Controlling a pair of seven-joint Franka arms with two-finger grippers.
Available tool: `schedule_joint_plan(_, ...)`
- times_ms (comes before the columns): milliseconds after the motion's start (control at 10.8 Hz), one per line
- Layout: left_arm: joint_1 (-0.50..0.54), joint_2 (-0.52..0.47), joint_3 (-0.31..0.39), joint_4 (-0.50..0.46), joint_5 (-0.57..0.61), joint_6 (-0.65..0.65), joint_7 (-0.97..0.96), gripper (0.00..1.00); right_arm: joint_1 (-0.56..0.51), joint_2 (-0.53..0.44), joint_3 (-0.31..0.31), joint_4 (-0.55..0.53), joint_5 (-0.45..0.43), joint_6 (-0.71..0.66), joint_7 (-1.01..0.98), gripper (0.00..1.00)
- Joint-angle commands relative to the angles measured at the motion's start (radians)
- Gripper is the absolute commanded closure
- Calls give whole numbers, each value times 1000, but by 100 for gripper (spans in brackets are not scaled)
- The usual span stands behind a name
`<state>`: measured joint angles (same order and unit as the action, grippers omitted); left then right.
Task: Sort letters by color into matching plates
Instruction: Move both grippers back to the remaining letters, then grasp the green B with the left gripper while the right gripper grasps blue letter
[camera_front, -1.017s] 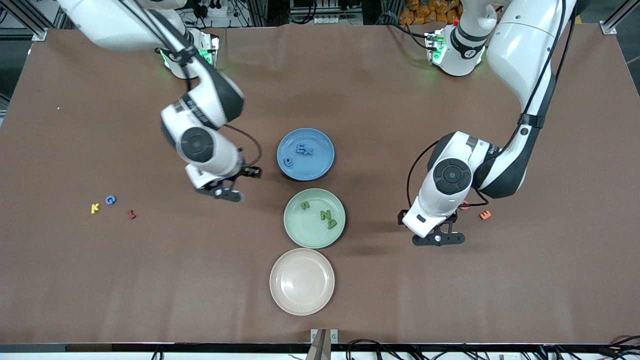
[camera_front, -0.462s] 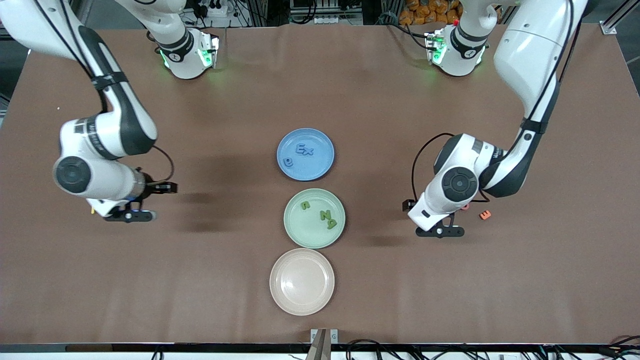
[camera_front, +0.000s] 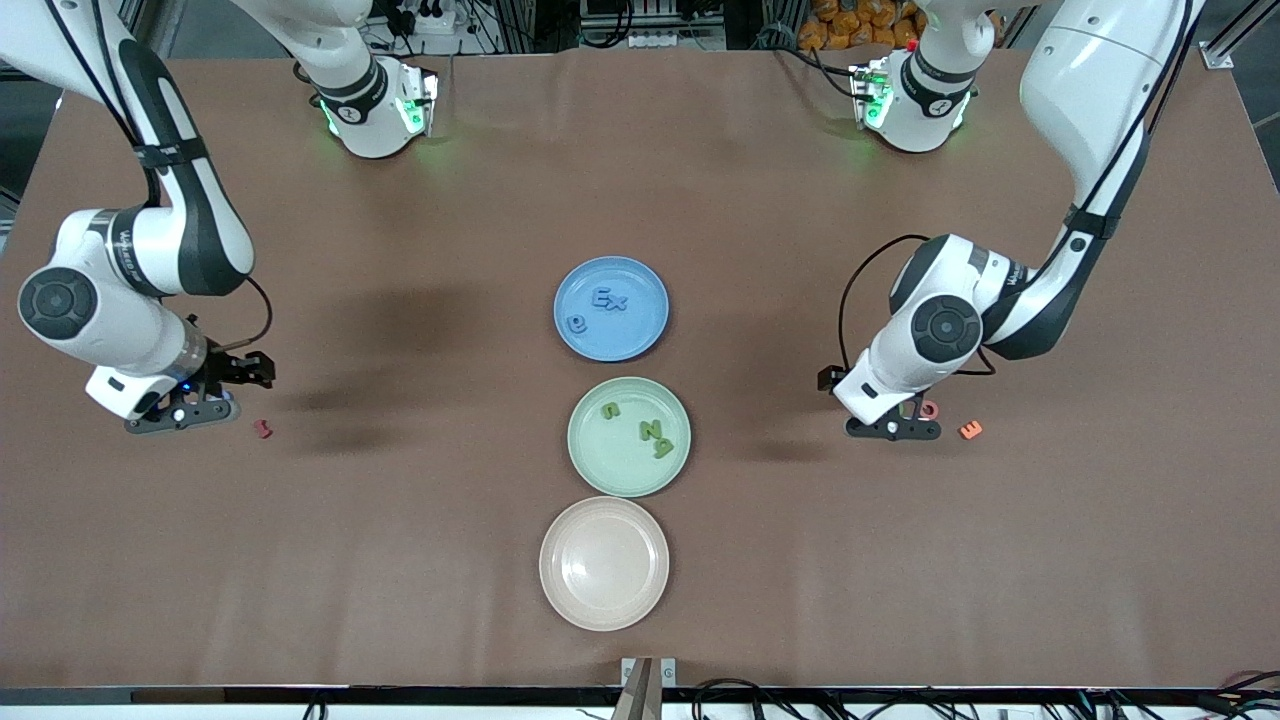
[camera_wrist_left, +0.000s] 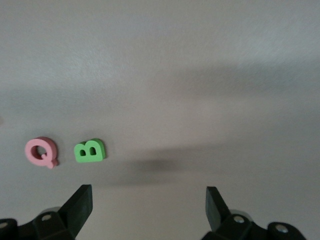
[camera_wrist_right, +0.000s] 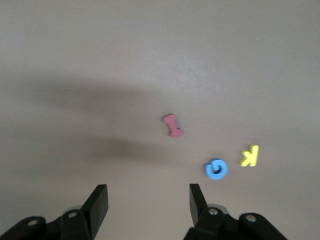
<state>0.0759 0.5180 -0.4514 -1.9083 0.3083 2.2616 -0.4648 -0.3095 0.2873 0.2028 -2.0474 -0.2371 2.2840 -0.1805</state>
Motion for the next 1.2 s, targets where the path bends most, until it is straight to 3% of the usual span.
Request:
schedule_joint_plan(0, 67, -21, -13, -123, 112, 146, 14, 0, -20, -31, -84, -91, -8, 142, -206, 27)
schedule_joint_plan(277, 82, 8, -13, -140, 218, 194, 15, 0, -51, 13, -100, -108, -7, 203, -235, 32)
schedule_joint_plan(740, 155, 39, -15, -167, 232, 288, 28, 0, -88, 76, -100, -105, 4, 265, -281, 34)
schedule_joint_plan(925, 211, 37, -15, -230, 233, 422, 28, 0, -108, 107, -105, -105, 10, 322, -322, 34)
schedule_joint_plan(1109, 208, 37, -13, -235, 233, 435, 15, 0, -115, 134, -108, -99, 44, 347, -324, 34)
